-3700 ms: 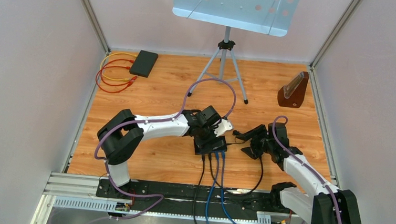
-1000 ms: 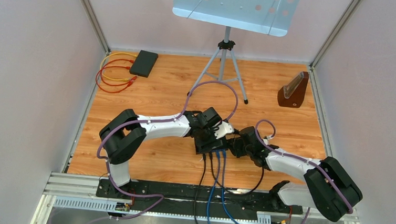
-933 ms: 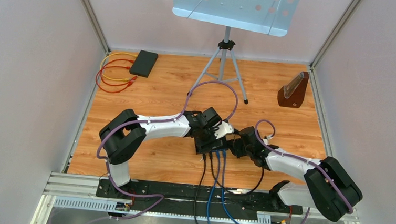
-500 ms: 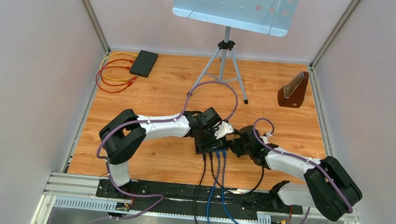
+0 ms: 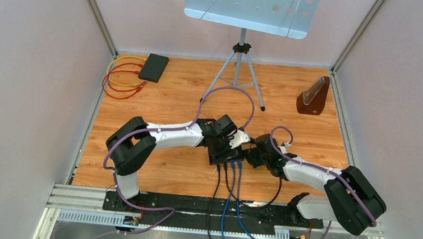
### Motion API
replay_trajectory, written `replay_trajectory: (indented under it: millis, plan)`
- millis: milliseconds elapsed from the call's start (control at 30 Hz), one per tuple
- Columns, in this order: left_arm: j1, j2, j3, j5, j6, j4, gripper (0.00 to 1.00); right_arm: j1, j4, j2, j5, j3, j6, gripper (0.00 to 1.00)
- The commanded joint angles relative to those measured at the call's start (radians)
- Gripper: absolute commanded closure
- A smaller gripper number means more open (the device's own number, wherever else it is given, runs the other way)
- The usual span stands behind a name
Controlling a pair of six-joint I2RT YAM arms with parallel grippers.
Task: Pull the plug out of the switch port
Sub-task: Pull the power from the switch port.
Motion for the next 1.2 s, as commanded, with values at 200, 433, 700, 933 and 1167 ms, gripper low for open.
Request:
replay_trajectory:
  millis: [200,433,700,933,1167]
  plan:
    - [-0.017,0.012,-0.026,0.053,-0.023,0.02,0.33,0.035,0.028,-0.026,0.116,-0.001,-0.119,1.0]
    - [-0.017,0.003,-0.063,0.04,-0.025,0.038,0.34,0.034,0.274,-0.153,0.144,-0.125,-0.188,1.0]
    - [-0.017,0.007,-0.064,0.033,-0.029,0.039,0.34,0.035,-0.226,-0.12,0.129,0.046,0.023,1.0]
    - [-0.016,0.003,-0.074,0.019,-0.027,0.028,0.34,0.035,0.254,-0.129,0.067,-0.106,-0.058,1.0]
    - [-0.016,-0.011,-0.096,0.013,-0.032,0.037,0.35,0.035,-0.199,-0.08,0.115,0.049,0.009,1.0]
